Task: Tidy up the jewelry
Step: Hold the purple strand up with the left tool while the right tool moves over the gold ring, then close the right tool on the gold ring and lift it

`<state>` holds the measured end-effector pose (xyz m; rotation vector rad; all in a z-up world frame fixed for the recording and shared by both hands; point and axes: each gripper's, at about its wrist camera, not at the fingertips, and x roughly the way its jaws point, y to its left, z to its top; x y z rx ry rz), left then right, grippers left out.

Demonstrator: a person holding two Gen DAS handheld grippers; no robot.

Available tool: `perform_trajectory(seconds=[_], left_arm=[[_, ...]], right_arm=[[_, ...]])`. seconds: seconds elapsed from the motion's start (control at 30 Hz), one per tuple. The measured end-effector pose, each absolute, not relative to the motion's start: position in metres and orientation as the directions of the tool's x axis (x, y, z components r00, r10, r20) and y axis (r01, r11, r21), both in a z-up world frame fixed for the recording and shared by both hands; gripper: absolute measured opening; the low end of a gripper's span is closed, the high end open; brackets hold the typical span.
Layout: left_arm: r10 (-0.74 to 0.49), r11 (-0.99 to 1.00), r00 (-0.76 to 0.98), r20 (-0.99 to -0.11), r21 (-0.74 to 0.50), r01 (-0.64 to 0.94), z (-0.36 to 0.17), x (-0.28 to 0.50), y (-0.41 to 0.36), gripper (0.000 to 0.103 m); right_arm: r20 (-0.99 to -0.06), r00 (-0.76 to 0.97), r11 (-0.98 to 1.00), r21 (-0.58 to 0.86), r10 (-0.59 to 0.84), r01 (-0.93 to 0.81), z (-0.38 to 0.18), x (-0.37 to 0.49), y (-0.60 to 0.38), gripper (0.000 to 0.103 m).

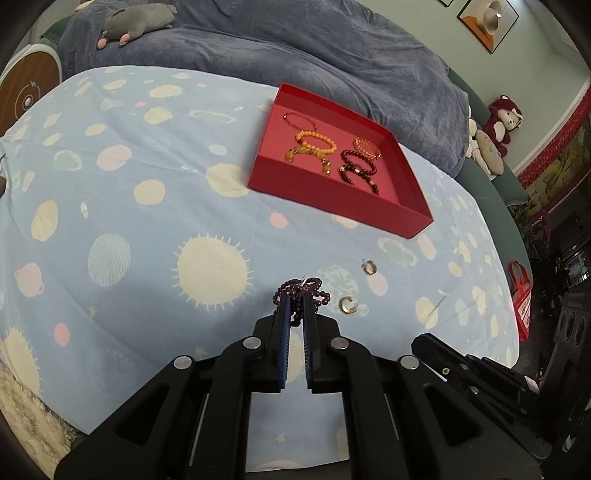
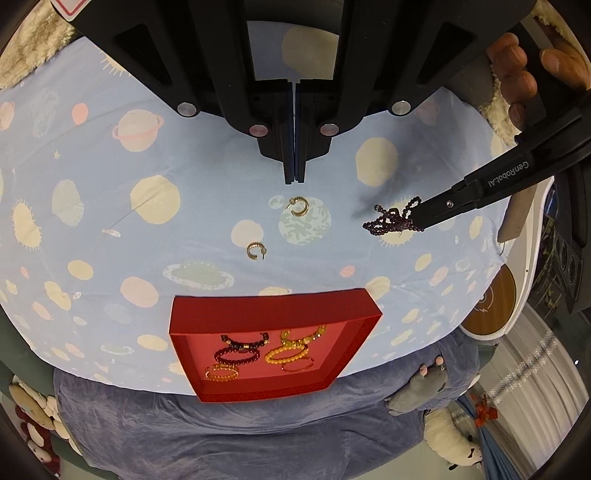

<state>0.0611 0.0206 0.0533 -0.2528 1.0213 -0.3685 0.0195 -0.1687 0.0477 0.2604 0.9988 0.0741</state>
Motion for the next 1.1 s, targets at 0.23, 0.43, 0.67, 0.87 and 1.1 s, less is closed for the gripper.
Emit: perform_trajectory(seconds=[0.23, 0.43, 0.67, 0.87, 1.1], left_arm=[[-0.432, 0.901, 0.515, -0.74, -0.377, 0.214, 0.09, 0.081, 0.014, 0.006], [-0.425, 0.904, 0.519, -0.741, -0.378, 0.2, 0.091, 0.082, 0.019, 0.006], [-0.41, 0.911, 0.489, -0.77, -0.368, 0.185, 0.076, 0.076, 0.021, 0.006], [-0.409, 0.912, 0.478, -0.777, -0.37, 0.177, 0.072, 0.076, 0.022, 0.006], [-0.409, 0.912, 0.475, -0.779, -0.371, 0.177, 0.074, 0.081, 0.022, 0.006]], right_arm=[[-0.81, 0.557, 0.964, 0.26, 0.185, 0.058, 0.059, 0.028, -0.18, 0.0], [-0.852, 0.483, 0.969, 0.245, 0.2, 0.031, 0.027, 0.019, -0.167, 0.026], [-0.889, 0.43, 0.985, 0.171, 0.159, -0.011, 0.0, 0.016, -0.142, 0.029], [-0.896, 0.423, 0.989, 0.149, 0.135, 0.001, -0.007, 0.02, -0.145, 0.019], [-0.877, 0.46, 0.984, 0.173, 0.137, 0.036, 0.008, 0.021, -0.159, 0.019]])
